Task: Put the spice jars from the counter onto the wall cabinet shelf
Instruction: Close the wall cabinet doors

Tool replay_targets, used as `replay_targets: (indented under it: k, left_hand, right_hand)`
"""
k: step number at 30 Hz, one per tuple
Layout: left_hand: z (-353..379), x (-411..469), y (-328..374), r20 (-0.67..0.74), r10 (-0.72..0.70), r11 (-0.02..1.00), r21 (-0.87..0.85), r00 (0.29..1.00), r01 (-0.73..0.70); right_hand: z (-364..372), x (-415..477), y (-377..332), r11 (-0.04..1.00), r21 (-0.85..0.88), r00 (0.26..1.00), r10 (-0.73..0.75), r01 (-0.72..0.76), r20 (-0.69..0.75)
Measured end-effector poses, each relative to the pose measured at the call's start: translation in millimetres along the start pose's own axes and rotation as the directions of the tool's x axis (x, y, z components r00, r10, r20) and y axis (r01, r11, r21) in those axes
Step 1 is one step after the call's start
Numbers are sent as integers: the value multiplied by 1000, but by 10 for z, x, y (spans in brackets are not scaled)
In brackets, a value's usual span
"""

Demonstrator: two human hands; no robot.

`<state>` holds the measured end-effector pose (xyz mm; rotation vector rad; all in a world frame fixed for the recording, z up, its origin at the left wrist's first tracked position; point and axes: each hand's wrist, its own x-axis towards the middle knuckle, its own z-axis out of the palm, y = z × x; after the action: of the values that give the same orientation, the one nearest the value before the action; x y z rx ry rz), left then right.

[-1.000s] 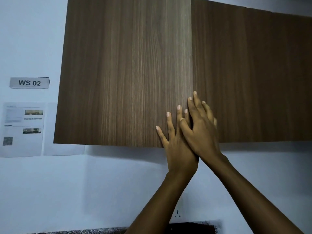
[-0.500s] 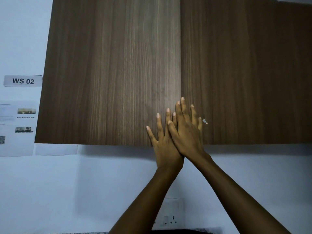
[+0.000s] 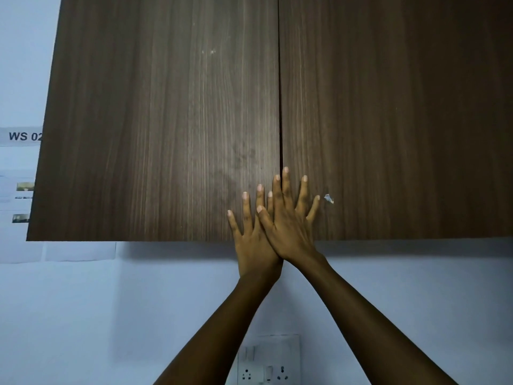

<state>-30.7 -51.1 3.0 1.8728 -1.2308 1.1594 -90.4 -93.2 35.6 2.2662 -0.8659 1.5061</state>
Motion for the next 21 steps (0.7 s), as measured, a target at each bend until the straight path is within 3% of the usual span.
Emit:
replay_targets:
  k: [16,21]
  left_hand:
    - [304,23,-137,-54,71,997,33,996,-70]
    - [250,28,-135,-29,64,997,52,998,-63]
  right_hand:
    - [376,33,103,998,-57,991,0,-8,-133]
    - [323,-23,231,998,9,994,-67,68,-88]
